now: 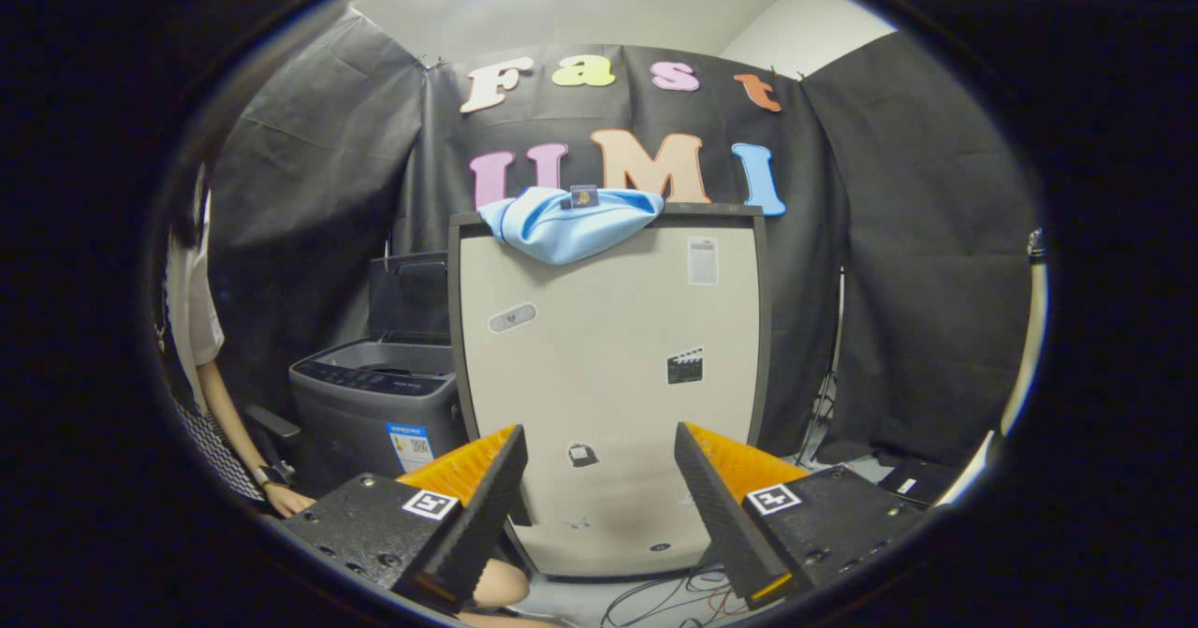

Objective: Put the clothes into the washing machine and then close the washing machine lid.

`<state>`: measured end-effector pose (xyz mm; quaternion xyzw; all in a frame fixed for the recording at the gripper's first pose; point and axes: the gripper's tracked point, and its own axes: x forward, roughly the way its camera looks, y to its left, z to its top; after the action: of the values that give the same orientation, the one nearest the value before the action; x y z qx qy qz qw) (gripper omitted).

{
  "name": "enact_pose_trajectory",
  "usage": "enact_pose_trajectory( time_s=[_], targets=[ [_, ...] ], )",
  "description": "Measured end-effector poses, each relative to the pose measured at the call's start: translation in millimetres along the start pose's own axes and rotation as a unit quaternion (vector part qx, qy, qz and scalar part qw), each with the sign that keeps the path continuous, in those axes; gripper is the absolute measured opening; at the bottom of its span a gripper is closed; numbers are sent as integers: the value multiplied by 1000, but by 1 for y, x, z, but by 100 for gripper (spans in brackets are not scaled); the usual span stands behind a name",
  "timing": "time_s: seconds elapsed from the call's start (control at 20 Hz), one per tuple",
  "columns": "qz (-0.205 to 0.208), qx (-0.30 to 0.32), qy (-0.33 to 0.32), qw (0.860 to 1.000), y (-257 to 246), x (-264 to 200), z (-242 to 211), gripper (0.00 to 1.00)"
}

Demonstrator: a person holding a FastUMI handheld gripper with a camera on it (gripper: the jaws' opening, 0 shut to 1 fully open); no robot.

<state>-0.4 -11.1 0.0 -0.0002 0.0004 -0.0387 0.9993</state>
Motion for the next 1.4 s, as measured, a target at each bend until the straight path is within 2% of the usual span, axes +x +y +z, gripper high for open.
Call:
enact_pose_trajectory(
  time_s=[0.1, 0.25, 0.4, 0.65, 0.9, 1.1, 1.2, 1.3, 1.4],
  targets=[
    [20, 17, -5, 1000, 13, 3, 2, 96],
    [8, 43, -10, 999, 20, 20, 20, 95],
    [-1, 32, -57, 998, 30, 45, 82, 96],
    [22, 3, -125, 992, 64, 84, 207, 96],
    [66, 20, -98, 993, 95, 144, 273, 96],
    [49, -11, -41, 998, 102, 205, 287, 96],
    [35, -38, 1, 999, 100, 239, 273, 96],
    [17, -39, 55, 998, 92, 267, 249, 96],
    [-22, -26, 90, 995, 74, 292, 231, 97]
  ],
)
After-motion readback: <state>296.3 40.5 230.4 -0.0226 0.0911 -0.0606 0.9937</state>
